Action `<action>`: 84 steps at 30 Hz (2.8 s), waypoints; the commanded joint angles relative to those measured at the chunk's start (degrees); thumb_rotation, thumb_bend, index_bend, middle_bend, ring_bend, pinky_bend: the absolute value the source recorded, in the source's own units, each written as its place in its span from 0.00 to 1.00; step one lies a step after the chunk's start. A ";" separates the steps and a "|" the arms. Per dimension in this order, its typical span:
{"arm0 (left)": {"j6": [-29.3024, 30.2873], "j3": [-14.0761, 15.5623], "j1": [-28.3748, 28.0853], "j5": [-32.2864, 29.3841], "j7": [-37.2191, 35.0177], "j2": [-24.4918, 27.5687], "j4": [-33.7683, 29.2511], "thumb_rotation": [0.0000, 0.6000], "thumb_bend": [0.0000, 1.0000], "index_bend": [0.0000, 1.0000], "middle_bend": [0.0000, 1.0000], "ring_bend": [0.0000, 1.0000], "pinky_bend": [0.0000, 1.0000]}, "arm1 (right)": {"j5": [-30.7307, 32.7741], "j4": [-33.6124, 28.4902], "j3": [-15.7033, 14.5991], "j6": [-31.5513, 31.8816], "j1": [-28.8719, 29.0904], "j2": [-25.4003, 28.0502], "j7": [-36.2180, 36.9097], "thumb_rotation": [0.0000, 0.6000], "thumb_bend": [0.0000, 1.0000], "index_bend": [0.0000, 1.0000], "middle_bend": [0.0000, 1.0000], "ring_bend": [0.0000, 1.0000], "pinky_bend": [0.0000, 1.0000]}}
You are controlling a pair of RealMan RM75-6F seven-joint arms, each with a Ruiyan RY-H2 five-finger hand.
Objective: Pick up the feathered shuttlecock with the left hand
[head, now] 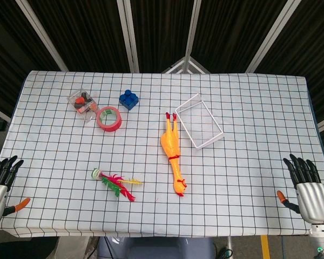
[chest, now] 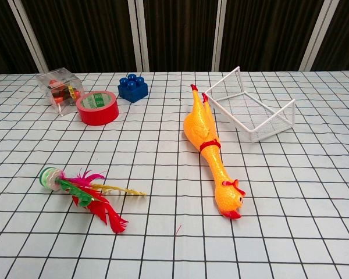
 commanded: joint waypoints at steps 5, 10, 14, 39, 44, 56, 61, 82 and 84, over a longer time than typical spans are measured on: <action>0.01 0.07 -0.01 0.20 0.35 -0.06 0.10 1.00 0.08 0.00 0.00 0.00 0.00 | -0.03 0.02 -0.01 0.01 0.00 -0.01 0.00 1.00 0.34 0.00 0.00 0.00 0.00; -0.35 0.46 -0.10 0.63 0.48 0.02 0.14 1.00 0.09 0.00 0.00 0.00 0.00 | -0.14 0.01 -0.02 0.12 -0.02 -0.05 0.03 1.00 0.34 0.00 0.00 0.00 0.00; -0.97 1.21 -0.82 2.84 1.39 -0.21 0.84 1.00 0.11 0.02 0.00 0.00 0.00 | 0.00 0.01 0.01 -0.11 0.07 -0.08 -0.02 1.00 0.34 0.00 0.00 0.00 0.00; -21.05 -2.13 -14.48 4.30 25.24 -16.76 -0.65 1.00 0.36 0.45 0.04 0.00 0.00 | 0.43 -0.47 0.03 -0.37 0.03 0.26 1.25 1.00 0.34 0.00 0.00 0.00 0.00; -24.19 -2.67 -16.24 2.52 30.44 -21.84 -0.38 1.00 0.36 0.45 0.05 0.00 0.00 | 0.60 -0.55 0.07 -0.47 0.04 0.40 1.71 1.00 0.34 0.00 0.00 0.00 0.00; -26.58 -2.94 -18.15 -0.42 36.64 -29.89 1.11 1.00 0.47 0.51 0.07 0.00 0.00 | 0.67 -0.75 0.06 -0.57 0.03 0.70 2.52 1.00 0.34 0.00 0.00 0.00 0.00; -25.58 -2.57 -18.24 -0.34 36.59 -30.64 1.43 1.00 0.50 0.52 0.07 0.00 0.00 | 0.70 -0.70 0.04 -0.60 0.01 0.70 2.63 1.00 0.34 0.00 0.00 0.00 0.00; -23.83 -1.51 -18.58 -1.65 35.92 -28.94 0.97 1.00 0.59 0.60 0.07 0.00 0.00 | 0.84 -0.90 0.09 -0.69 0.01 0.63 2.33 1.00 0.34 0.00 0.00 0.00 0.00; -23.71 -1.42 -18.64 -1.67 35.77 -28.95 0.98 1.00 0.62 0.61 0.08 0.00 0.00 | 0.82 -0.91 0.06 -0.71 0.01 0.64 2.37 1.00 0.34 0.00 0.00 0.00 0.00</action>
